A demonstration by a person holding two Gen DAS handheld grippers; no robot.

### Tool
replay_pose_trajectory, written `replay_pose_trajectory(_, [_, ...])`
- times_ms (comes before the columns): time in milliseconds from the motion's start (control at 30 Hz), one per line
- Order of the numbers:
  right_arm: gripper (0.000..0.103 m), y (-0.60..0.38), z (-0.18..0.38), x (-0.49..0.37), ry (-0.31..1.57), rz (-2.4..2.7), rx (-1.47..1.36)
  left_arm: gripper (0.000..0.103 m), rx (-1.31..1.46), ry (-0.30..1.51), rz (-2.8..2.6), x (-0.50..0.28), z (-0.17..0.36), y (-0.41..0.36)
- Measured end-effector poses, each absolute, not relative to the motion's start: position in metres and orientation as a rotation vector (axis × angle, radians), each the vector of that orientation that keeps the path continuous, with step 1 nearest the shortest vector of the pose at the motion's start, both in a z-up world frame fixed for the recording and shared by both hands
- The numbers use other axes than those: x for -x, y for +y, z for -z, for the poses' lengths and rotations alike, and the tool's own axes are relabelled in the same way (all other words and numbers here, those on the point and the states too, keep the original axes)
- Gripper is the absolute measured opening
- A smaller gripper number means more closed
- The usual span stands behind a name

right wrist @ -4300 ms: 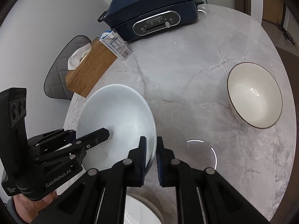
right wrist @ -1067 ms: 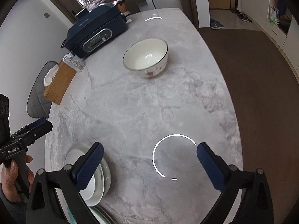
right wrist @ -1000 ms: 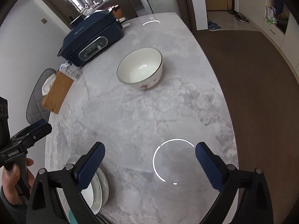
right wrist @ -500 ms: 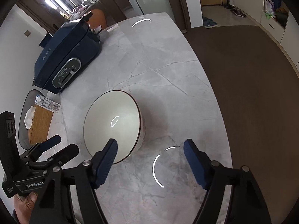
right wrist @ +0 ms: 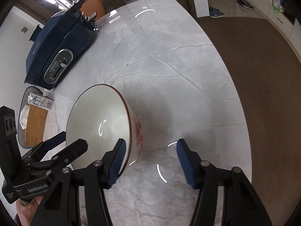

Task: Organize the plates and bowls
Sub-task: 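Move the right gripper to the red-floral bowl and grasp its rim, then carry the red-floral bowl onto the nested white bowls and lower it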

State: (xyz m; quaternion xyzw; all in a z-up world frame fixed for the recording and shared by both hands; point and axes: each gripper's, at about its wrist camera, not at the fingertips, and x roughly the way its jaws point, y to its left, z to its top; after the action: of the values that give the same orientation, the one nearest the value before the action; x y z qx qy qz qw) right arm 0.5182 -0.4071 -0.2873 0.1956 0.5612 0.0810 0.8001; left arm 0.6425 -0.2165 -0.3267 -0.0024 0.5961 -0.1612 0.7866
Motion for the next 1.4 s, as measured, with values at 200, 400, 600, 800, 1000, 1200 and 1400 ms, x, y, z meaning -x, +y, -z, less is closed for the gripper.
replay_pose_trajectory(200, [0.024, -0.396, 0.281, -0.519, 1.199, -0.221, -0.395, 0.049, 0.000, 1.291, 0.372, -0.644, 0.332, -0.229])
replay_pose_trajectory(400, [0.017, -0.388, 0.277, -0.519, 1.192, -0.225, -0.369, 0.016, -0.008, 1.292, 0.403, -0.638, 0.325, -0.243])
replay_pose_trajectory(600, [0.014, -0.388, 0.272, -0.512, 1.188, -0.218, -0.356, 0.015, -0.002, 1.295, 0.415, -0.633, 0.321, -0.238])
replay_pose_trajectory(800, [0.014, -0.383, 0.259, -0.499, 1.176, -0.222, -0.350, 0.015, -0.005, 1.291, 0.425, -0.617, 0.307, -0.230])
replay_pose_trajectory(1000, [0.014, -0.375, 0.240, -0.480, 1.163, -0.235, -0.347, 0.015, -0.012, 1.273, 0.421, -0.586, 0.279, -0.221])
replay_pose_trajectory(1200, [0.014, -0.358, 0.215, -0.449, 1.150, -0.263, -0.321, 0.015, -0.002, 1.263, 0.427, -0.547, 0.247, -0.204])
replay_pose_trajectory(1400, [0.015, -0.332, 0.192, -0.405, 1.139, -0.302, -0.289, 0.015, 0.002, 1.239, 0.428, -0.493, 0.213, -0.178])
